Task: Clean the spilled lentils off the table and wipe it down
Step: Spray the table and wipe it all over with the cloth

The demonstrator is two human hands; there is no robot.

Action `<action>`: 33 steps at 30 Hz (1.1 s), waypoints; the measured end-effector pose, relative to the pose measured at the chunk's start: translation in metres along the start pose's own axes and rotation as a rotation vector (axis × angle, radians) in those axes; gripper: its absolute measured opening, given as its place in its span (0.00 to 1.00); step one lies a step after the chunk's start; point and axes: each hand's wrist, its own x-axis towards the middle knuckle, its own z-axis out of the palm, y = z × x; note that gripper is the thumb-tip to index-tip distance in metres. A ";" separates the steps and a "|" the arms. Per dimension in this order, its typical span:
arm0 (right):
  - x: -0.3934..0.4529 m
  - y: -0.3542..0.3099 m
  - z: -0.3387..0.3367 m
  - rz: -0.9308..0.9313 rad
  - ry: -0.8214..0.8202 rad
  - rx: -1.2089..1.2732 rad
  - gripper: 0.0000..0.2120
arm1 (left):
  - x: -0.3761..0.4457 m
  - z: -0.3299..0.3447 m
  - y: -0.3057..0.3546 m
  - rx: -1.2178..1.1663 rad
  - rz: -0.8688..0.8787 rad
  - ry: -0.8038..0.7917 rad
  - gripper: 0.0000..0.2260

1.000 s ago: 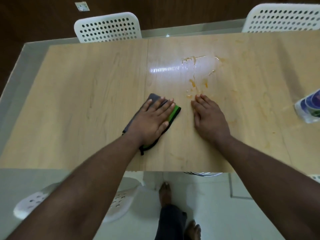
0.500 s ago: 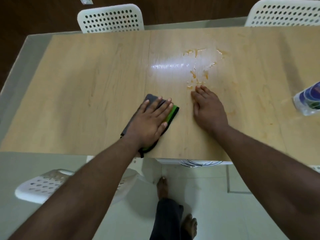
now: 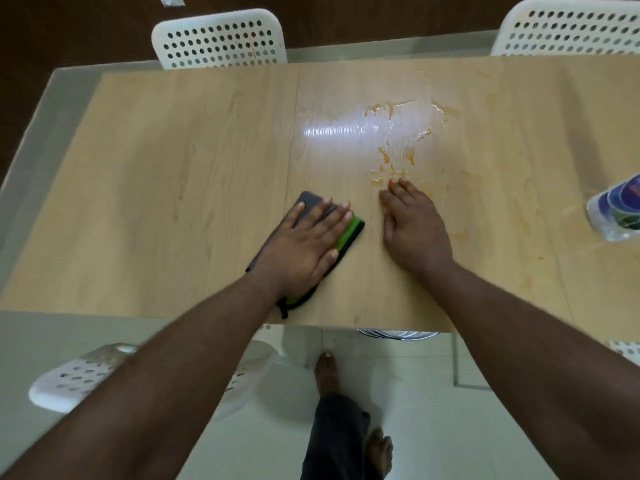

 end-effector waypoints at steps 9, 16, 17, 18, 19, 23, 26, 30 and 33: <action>0.012 0.003 -0.007 0.014 -0.072 0.020 0.23 | 0.074 -0.002 0.010 -0.096 -0.488 0.080 0.31; 0.091 0.034 -0.015 -0.030 -0.109 -0.041 0.21 | 0.122 -0.006 -0.016 -0.135 -0.636 0.078 0.31; 0.105 0.039 -0.015 -0.020 -0.115 -0.049 0.21 | 0.132 -0.007 -0.023 -0.143 -0.650 0.075 0.31; 0.118 0.045 -0.014 -0.009 -0.120 -0.058 0.22 | 0.141 -0.008 -0.030 -0.149 -0.664 0.075 0.31; 0.135 0.050 -0.013 0.003 -0.128 -0.062 0.23 | 0.154 -0.009 -0.040 -0.151 -0.675 0.076 0.31; 0.171 0.064 -0.007 0.021 -0.088 -0.040 0.26 | 0.191 -0.015 -0.069 -0.149 -0.751 0.076 0.30; 0.173 0.068 0.000 0.022 -0.046 -0.021 0.25 | 0.223 -0.022 -0.094 -0.154 -0.780 0.062 0.31; 0.173 0.072 0.003 0.009 -0.037 -0.028 0.24 | 0.278 -0.033 -0.144 -0.125 -0.726 0.057 0.30; 0.174 0.077 0.009 0.006 -0.055 -0.033 0.24 | 0.319 -0.038 -0.172 -0.110 -0.704 0.045 0.30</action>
